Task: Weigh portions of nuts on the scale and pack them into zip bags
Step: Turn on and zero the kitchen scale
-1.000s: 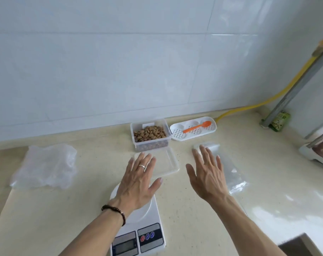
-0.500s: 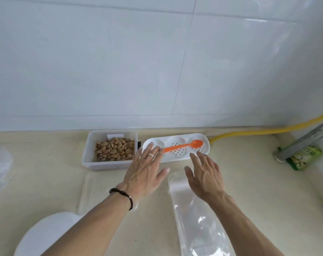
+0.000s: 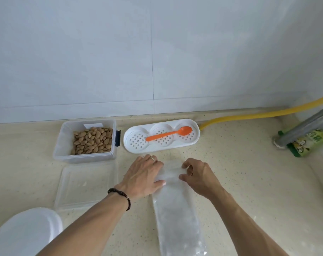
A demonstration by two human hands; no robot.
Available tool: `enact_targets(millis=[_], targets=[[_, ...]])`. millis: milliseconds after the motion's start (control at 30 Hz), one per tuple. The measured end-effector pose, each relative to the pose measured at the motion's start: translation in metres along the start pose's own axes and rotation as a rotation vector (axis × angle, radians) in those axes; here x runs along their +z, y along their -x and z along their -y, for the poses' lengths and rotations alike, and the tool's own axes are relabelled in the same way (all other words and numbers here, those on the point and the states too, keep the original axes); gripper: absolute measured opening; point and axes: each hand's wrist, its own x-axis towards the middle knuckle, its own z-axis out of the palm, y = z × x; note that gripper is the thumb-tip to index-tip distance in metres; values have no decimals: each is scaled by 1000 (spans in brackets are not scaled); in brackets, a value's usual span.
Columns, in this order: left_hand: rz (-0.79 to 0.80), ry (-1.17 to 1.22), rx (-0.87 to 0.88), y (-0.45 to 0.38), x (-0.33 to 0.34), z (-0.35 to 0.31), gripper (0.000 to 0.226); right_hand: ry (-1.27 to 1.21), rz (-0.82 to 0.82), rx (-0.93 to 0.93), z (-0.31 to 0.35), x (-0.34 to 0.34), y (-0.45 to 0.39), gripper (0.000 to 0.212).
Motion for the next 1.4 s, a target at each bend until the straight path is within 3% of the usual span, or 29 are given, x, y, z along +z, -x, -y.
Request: enact_targets(millis=[67, 233, 333, 433, 533, 600, 700, 800, 967, 1167, 1267, 1400], targets=[[-27, 22, -19, -1, 2, -3, 47, -25, -37, -27, -2, 4, -1, 25], [-117, 131, -60, 1, 3, -8, 47, -76, -103, -138, -3, 3, 7, 35], [-165, 239, -82, 6, -7, -12, 41, -128, -113, -176, 2, -8, 14, 28], [-215, 579, -219, 13, -30, -15, 28, -284, -107, -166, 18, -28, 24, 22], [-242, 1090, -429, 28, -58, -15, 38, -575, -158, -137, 41, -41, 37, 19], [-225, 1250, -447, 46, -74, -9, 33, -794, -188, -121, 60, -35, 48, 17], [-192, 1188, -399, 84, -88, 13, 15, -896, -173, -116, 91, -8, 67, 13], [-134, 1076, -373, 114, -98, 39, 17, -864, -146, -108, 114, 11, 81, 13], [5, 925, -354, 203, -99, 98, 18, -707, 55, -146, 171, 79, 115, 11], [134, 683, -519, 304, -80, 172, 34, -794, -102, 6, 204, 181, 150, 12], [34, 547, -649, 339, -65, 199, 30, -838, -170, 128, 211, 222, 161, 12], [-181, 461, -731, 347, -46, 217, 25, -708, -252, 206, 213, 260, 159, 11]])
